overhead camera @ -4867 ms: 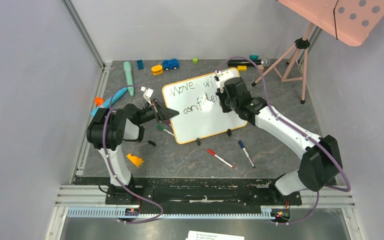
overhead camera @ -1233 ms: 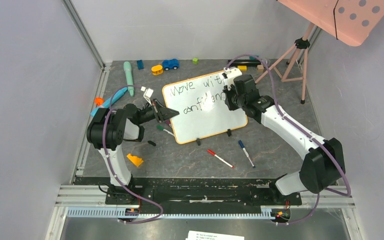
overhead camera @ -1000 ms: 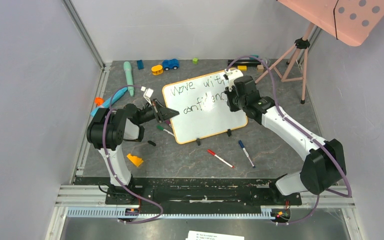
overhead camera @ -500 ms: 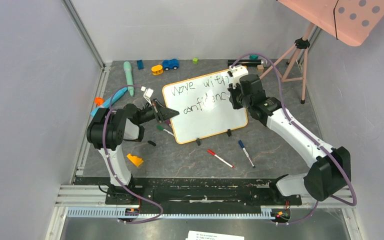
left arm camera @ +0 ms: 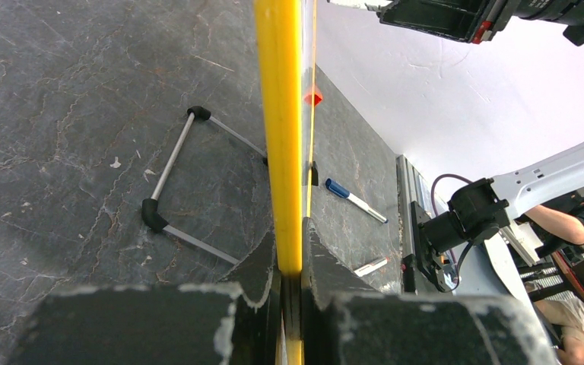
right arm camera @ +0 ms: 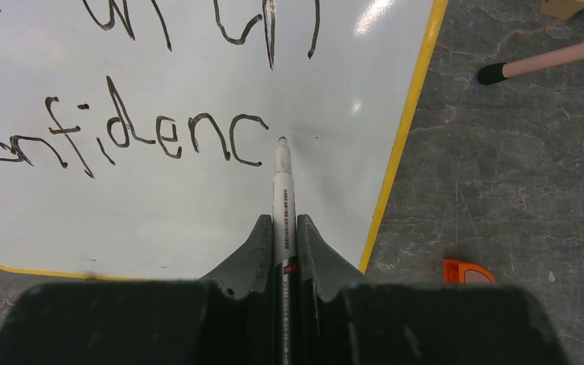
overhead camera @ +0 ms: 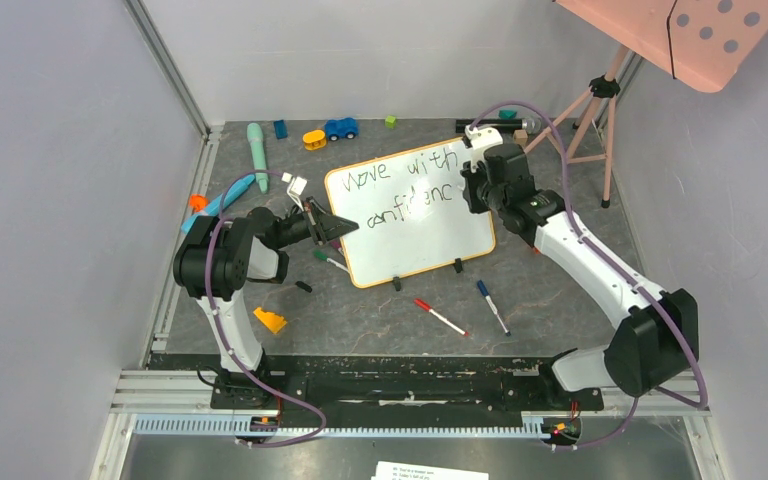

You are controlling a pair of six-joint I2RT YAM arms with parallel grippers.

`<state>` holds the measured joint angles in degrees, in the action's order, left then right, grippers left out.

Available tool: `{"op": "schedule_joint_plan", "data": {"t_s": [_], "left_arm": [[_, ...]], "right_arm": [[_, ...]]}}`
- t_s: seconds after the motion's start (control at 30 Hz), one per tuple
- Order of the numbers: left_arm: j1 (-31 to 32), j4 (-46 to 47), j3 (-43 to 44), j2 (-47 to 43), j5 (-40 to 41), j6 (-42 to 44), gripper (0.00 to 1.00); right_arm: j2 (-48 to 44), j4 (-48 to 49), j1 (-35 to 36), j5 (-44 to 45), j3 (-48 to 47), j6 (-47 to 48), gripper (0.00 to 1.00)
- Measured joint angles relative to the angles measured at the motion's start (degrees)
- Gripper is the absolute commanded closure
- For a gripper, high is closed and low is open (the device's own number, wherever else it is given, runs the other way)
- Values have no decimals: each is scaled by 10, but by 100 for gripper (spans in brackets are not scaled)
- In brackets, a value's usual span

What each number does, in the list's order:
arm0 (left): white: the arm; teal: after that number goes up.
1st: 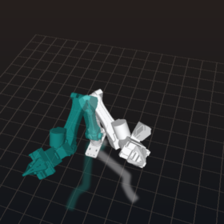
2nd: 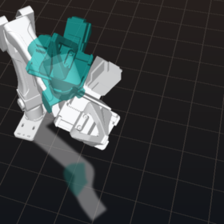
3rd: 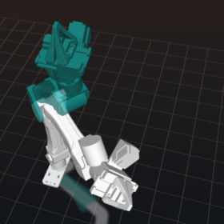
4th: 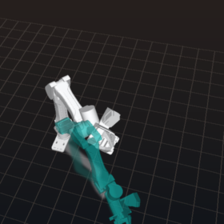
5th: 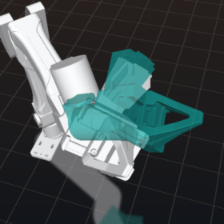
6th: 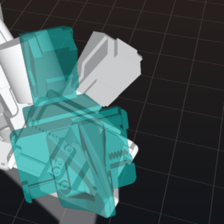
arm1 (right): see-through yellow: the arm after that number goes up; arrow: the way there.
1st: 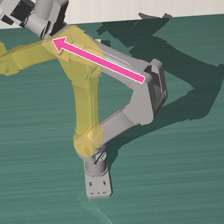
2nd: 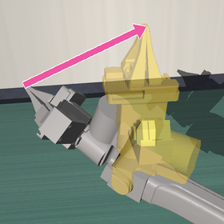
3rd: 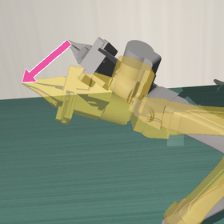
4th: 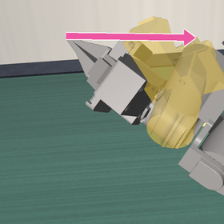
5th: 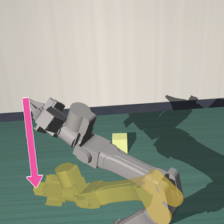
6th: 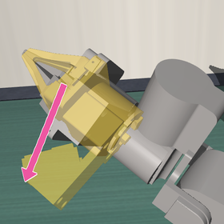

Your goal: Write a sentence on the whiteboard

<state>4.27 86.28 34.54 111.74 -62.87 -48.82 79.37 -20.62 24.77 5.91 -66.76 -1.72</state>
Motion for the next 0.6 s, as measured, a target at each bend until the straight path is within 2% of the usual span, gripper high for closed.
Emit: {"op": "schedule_joint_plan", "data": {"t_s": [0.6], "left_arm": [[0, 0, 0, 0, 1, 0, 98]], "right_arm": [[29, 0, -3, -9, -3, -4, 100]]}}
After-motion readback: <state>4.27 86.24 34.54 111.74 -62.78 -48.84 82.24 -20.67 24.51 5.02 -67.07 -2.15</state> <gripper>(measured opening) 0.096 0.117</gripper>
